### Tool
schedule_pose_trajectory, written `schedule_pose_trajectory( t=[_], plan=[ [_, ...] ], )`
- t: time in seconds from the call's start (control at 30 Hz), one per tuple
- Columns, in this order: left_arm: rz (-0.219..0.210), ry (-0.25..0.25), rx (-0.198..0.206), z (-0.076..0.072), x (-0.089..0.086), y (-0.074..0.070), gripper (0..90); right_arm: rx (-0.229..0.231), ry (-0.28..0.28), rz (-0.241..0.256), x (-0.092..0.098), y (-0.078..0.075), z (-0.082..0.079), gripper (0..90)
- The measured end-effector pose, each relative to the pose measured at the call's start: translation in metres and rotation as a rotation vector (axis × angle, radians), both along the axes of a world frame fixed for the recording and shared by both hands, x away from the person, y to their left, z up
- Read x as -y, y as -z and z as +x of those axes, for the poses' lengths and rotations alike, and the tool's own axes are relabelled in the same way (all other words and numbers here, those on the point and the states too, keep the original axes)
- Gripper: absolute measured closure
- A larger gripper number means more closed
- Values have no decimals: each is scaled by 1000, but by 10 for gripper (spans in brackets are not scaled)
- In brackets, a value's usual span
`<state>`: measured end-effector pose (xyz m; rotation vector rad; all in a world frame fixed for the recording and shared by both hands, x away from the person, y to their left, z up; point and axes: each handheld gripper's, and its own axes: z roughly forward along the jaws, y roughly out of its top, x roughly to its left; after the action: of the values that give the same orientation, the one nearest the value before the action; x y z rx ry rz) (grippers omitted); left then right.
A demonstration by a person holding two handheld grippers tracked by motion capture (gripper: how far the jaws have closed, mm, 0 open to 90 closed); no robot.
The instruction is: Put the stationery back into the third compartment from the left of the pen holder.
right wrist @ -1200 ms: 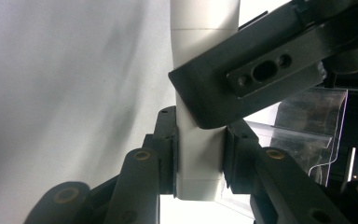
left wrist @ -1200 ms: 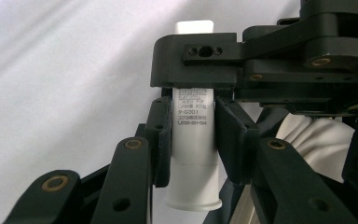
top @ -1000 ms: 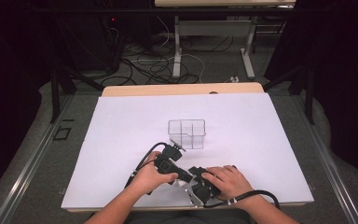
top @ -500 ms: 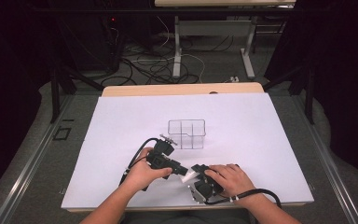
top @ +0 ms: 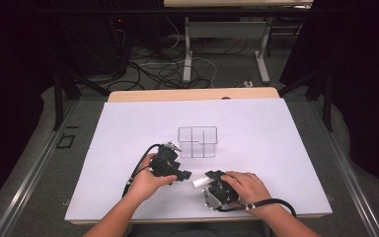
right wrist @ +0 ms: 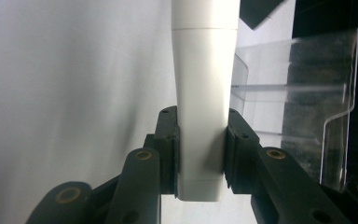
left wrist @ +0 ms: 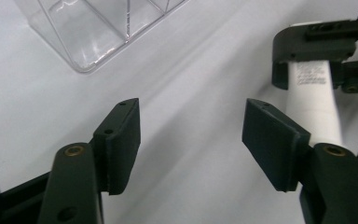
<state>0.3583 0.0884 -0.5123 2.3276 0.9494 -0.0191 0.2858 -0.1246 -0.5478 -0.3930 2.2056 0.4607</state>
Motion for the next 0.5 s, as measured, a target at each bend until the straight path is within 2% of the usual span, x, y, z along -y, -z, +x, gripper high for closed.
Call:
schedule_pose_trajectory(
  t=[0.03,0.1,0.13,0.17,0.2,0.23,0.3,0.33,0.37,0.5],
  plan=[
    [2,4,11,0,0,1,359,-4,14,4,1,-1,1,707],
    [13,7,24,1,0,2,349,-23,28,53,4,-2,3,708],
    [11,10,28,1,-1,3,345,-40,53,92,6,-3,4,707],
    [8,3,34,1,-1,4,344,-49,56,111,7,-4,5,707],
    [7,2,45,1,-2,4,342,-64,68,166,10,-7,7,708],
    [10,6,43,2,-3,5,342,-64,68,166,10,-7,7,708],
    [6,3,45,3,-5,5,340,-94,87,228,14,-11,10,707],
    [4,-13,49,3,-6,5,340,-101,94,237,16,-14,12,708],
    [2,-22,49,4,-7,5,338,-118,115,280,17,-14,13,708],
    [-10,-68,19,5,-10,5,336,-162,172,366,23,-18,17,708]
  ],
)
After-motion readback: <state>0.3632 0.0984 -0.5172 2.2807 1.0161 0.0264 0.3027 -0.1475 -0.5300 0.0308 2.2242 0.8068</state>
